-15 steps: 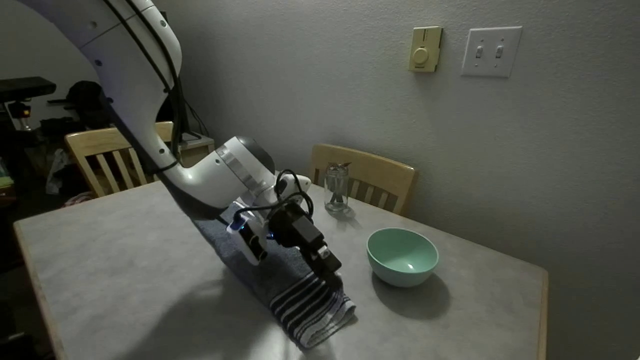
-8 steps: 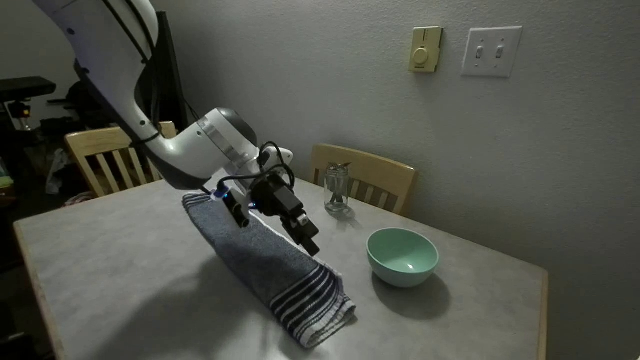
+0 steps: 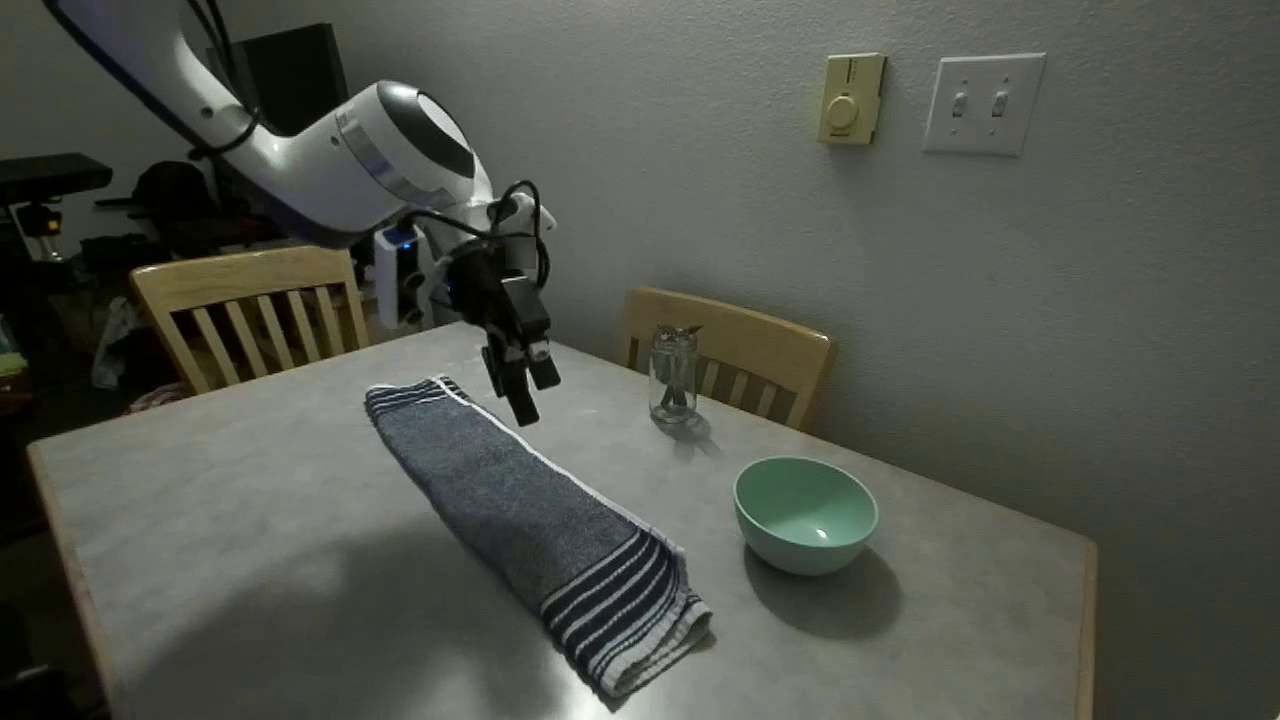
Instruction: Unfold the towel
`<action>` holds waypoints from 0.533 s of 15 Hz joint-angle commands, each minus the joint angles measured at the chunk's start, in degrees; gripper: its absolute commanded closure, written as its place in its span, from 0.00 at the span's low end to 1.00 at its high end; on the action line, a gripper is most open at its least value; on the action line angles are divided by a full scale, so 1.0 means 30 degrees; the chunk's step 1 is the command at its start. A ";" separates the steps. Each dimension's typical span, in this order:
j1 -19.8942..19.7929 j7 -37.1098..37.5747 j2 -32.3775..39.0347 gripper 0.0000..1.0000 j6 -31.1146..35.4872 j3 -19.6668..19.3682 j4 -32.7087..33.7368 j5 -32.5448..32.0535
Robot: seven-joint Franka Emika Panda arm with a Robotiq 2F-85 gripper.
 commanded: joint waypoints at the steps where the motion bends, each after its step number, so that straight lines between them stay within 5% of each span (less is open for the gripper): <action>1: -0.0633 -0.4077 -0.1883 0.00 0.0446 0.0297 -0.0068 0.3131; 5: -0.0311 -0.7084 -0.2731 0.00 0.0701 0.0140 0.0359 0.6622; 8: 0.0165 -0.6550 -0.2618 0.00 0.0289 -0.0288 0.0570 0.6241</action>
